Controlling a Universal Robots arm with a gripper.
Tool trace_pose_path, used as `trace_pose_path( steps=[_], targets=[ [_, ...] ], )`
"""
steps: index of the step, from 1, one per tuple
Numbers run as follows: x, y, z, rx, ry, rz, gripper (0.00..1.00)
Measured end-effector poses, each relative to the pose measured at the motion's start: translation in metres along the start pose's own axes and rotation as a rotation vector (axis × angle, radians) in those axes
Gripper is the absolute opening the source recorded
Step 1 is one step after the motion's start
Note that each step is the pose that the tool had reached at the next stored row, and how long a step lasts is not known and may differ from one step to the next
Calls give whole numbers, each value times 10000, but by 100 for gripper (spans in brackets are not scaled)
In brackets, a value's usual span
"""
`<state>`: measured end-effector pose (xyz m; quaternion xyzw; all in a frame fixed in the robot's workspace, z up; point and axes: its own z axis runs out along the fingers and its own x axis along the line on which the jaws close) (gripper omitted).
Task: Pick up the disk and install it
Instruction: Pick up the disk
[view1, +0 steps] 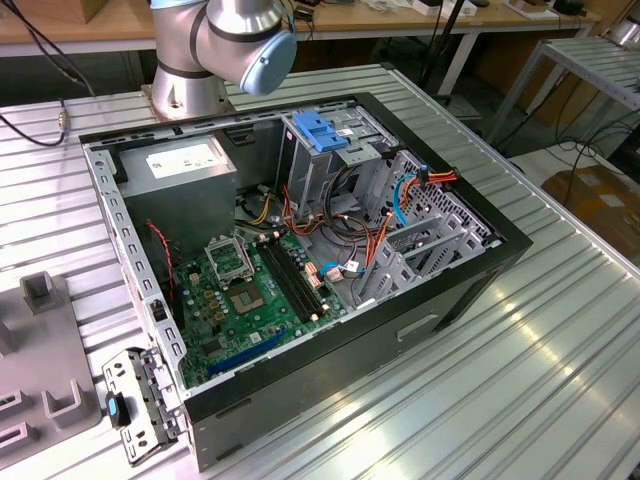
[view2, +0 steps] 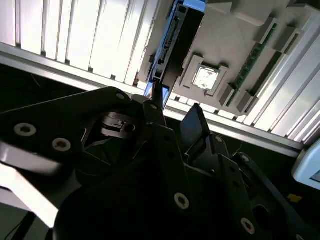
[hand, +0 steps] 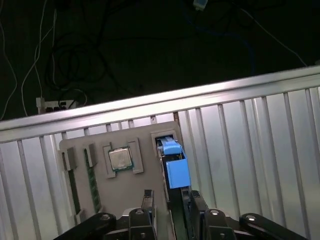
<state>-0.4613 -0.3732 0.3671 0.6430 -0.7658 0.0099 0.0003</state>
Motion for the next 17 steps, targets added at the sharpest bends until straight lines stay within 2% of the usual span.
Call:
trace_pose_path(
  steps=[6, 7, 10, 13, 16, 17],
  targets=[
    [3, 30, 102, 3, -31, -545, 44],
    [5, 41, 123, 0, -57, -676, 50],
    [8, 60, 163, -6, -120, -942, 50],
    [10, 80, 203, -15, -210, -1130, 50],
    [12, 100, 278, -24, -308, -1297, 50],
    [13, 101, 297, -25, -317, -1321, 50]
  ],
)
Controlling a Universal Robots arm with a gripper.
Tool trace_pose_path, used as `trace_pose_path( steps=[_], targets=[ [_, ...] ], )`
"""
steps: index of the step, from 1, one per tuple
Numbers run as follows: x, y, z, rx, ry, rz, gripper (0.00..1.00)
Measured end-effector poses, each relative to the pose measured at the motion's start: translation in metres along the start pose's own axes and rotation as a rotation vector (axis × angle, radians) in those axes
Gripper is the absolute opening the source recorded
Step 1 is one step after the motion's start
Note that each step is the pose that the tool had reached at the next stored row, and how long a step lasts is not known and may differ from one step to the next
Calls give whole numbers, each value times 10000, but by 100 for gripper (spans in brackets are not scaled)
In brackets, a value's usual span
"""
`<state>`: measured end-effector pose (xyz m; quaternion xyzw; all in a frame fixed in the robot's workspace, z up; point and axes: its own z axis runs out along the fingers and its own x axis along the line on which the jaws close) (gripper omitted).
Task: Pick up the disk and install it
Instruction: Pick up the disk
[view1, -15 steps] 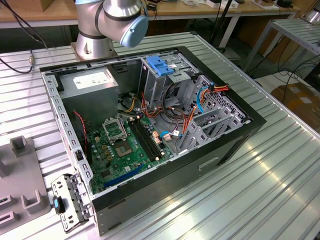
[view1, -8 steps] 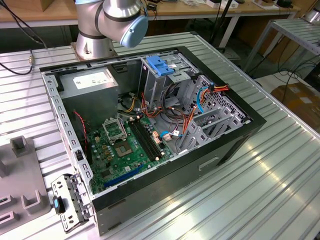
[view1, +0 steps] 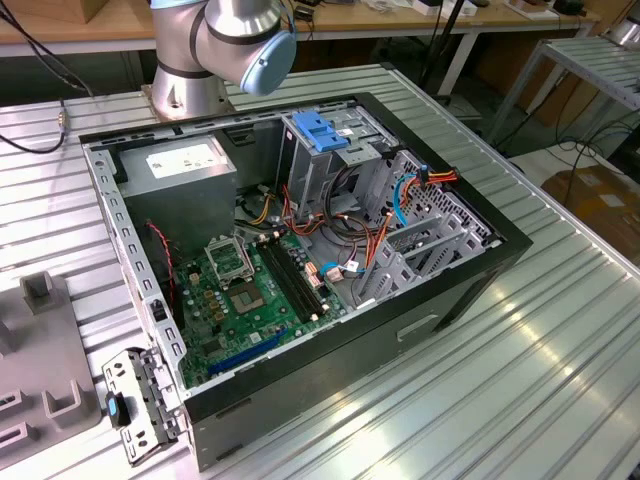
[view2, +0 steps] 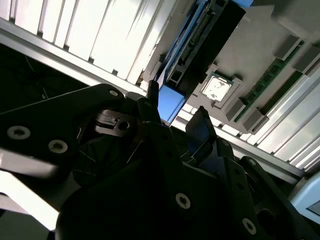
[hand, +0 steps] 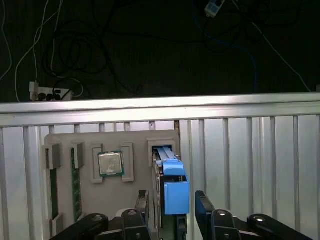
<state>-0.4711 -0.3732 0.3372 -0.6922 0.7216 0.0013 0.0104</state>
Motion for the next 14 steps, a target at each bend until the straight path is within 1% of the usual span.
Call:
trace_pose_path(
  steps=[6, 8, 11, 12, 14],
  targets=[
    [0, 0, 8, -1, -2, -10, 50],
    [0, 0, 21, -3, -3, -11, 50],
    [0, 1, 77, -52, 1, -9, 50],
    [-1, 1, 112, -80, 2, -9, 50],
    [-3, 1, 146, -103, 3, -10, 50]
  ],
)
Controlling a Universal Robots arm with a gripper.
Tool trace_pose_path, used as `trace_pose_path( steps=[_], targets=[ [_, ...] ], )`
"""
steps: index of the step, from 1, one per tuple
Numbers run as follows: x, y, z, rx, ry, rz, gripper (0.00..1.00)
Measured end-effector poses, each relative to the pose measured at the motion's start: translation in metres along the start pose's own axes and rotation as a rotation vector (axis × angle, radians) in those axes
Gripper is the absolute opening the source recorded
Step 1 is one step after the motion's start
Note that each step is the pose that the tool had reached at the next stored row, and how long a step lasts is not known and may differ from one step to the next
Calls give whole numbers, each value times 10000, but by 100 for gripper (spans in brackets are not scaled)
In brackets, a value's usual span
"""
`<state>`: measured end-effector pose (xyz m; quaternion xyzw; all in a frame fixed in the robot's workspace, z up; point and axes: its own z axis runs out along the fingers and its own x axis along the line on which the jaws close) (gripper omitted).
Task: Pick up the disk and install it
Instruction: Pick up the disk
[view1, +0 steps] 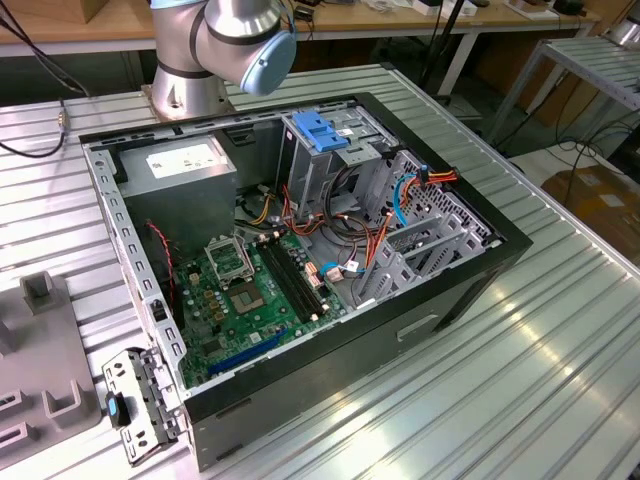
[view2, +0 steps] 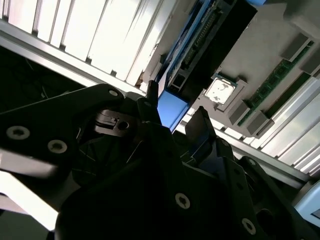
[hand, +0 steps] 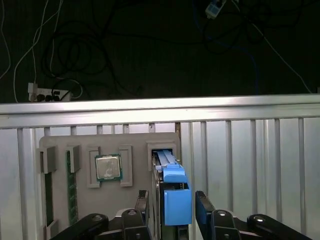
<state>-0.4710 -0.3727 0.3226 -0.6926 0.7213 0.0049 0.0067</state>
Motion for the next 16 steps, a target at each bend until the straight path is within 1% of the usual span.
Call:
trace_pose_path(
  steps=[1, 3, 4, 6, 8, 10, 12, 14, 16],
  targets=[
    [-2, 0, 31, -15, 0, 1, 50],
    [-2, 1, 67, -34, 1, 2, 50],
    [-3, 1, 95, -48, 2, 2, 50],
    [-3, 2, 127, -71, 2, 3, 50],
    [-2, 1, 152, -114, 3, 3, 50],
    [-2, 1, 164, -149, 7, 4, 50],
    [-1, 2, 163, -156, 7, 4, 50],
    [-1, 1, 165, -190, 7, 4, 50],
    [-2, 1, 165, -193, 7, 4, 50]
  ],
)
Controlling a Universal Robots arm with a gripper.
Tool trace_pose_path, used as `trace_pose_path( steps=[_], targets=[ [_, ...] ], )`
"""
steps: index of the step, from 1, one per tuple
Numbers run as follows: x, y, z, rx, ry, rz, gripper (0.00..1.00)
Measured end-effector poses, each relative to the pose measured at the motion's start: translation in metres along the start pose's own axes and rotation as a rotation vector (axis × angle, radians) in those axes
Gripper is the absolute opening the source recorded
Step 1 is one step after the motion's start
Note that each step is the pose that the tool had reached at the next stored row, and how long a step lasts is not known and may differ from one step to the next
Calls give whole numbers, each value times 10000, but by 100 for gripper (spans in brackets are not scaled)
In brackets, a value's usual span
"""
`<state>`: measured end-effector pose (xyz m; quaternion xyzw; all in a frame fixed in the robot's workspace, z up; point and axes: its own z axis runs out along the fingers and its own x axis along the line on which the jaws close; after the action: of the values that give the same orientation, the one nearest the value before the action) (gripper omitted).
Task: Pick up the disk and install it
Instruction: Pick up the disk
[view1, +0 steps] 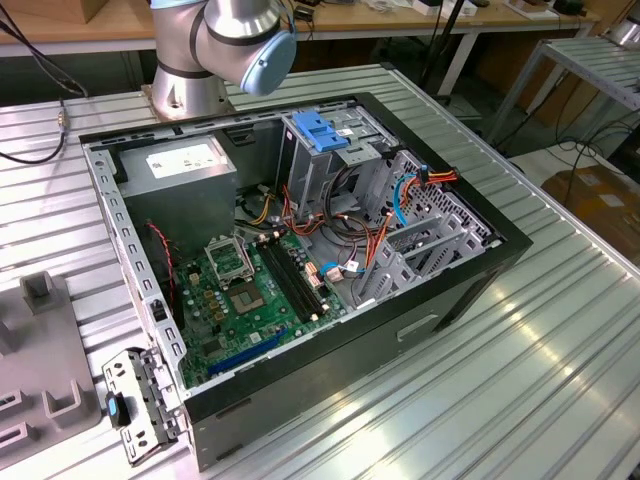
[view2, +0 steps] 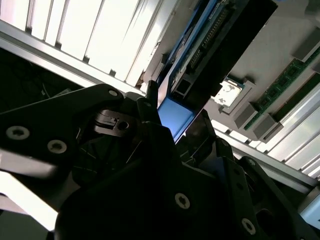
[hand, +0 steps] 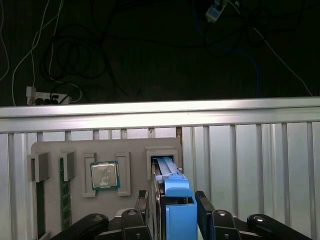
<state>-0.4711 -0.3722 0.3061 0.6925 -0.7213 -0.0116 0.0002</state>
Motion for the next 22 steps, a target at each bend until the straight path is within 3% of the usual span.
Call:
trace_pose_path(
  steps=[13, 17, 18, 21, 22],
  targets=[
    [0, -1, 6, -29, 12, 0, 50],
    [1, 0, 54, -25, 14, 0, 50],
    [2, 0, 74, -18, 14, 0, 50],
    [3, 20, 108, 121, 9, -73, 50],
    [3, 22, 107, 123, 9, -78, 50]
  ],
)
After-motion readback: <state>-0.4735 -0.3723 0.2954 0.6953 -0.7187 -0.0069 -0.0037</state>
